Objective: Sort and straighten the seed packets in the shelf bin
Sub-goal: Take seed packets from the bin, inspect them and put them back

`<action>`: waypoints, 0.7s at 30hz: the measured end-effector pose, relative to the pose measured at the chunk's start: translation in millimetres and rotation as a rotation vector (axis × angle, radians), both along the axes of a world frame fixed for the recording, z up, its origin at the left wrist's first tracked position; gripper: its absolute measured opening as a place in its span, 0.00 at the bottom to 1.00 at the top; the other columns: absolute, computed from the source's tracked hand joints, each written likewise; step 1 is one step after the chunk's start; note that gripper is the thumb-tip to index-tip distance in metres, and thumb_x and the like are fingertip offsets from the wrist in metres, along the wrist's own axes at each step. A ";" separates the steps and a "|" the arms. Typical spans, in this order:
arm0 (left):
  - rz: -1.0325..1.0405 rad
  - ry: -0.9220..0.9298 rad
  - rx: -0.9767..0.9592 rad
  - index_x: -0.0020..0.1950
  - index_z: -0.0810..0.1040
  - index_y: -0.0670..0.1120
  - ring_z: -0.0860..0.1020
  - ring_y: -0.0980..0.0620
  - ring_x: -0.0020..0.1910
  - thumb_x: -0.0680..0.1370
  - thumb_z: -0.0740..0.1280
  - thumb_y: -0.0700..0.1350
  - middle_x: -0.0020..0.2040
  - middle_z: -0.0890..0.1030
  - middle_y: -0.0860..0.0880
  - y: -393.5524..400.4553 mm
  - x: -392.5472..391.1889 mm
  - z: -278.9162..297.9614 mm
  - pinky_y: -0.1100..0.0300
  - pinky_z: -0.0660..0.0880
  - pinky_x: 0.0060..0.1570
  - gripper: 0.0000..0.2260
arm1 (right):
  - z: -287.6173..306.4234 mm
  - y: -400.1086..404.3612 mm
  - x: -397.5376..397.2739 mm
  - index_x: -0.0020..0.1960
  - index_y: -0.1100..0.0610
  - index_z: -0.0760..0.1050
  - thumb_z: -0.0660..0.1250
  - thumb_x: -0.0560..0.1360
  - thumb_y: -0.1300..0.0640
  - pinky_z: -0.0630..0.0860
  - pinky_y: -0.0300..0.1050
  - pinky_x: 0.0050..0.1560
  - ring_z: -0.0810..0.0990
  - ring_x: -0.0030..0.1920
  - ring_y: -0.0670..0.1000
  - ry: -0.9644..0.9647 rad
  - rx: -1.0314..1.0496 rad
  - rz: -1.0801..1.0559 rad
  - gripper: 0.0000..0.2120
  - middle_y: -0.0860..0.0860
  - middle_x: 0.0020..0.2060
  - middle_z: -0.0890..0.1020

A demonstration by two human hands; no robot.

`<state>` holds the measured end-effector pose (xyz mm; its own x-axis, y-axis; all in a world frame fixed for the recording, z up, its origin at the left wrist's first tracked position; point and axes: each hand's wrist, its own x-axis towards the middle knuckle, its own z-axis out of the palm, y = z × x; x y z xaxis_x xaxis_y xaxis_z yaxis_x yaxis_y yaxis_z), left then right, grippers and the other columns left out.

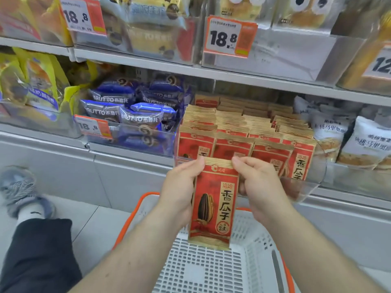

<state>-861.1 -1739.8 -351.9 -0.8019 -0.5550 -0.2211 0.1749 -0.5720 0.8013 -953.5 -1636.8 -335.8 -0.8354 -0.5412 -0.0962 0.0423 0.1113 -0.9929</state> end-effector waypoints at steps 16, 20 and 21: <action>0.035 -0.075 -0.049 0.52 0.83 0.41 0.86 0.44 0.41 0.84 0.61 0.48 0.47 0.86 0.39 2.9 9.5 -11.3 0.53 0.83 0.36 0.14 | -6.4 15.7 1.0 0.45 0.59 0.80 0.65 0.80 0.53 0.67 0.33 0.26 0.72 0.25 0.44 0.099 0.153 0.186 0.11 0.43 0.24 0.78; 0.031 -0.093 -0.108 0.58 0.82 0.41 0.85 0.41 0.51 0.83 0.61 0.51 0.52 0.86 0.40 -2.7 12.2 -10.1 0.46 0.83 0.50 0.16 | -11.1 16.4 1.5 0.42 0.61 0.81 0.64 0.81 0.53 0.70 0.35 0.29 0.74 0.29 0.49 0.130 0.249 0.284 0.15 0.50 0.32 0.84; 0.023 -0.102 -0.124 0.59 0.82 0.42 0.85 0.41 0.52 0.83 0.61 0.51 0.52 0.86 0.41 -3.2 13.2 -10.9 0.44 0.82 0.53 0.16 | -12.2 16.1 1.8 0.40 0.61 0.81 0.64 0.81 0.54 0.71 0.37 0.30 0.75 0.29 0.49 0.140 0.246 0.271 0.16 0.51 0.32 0.84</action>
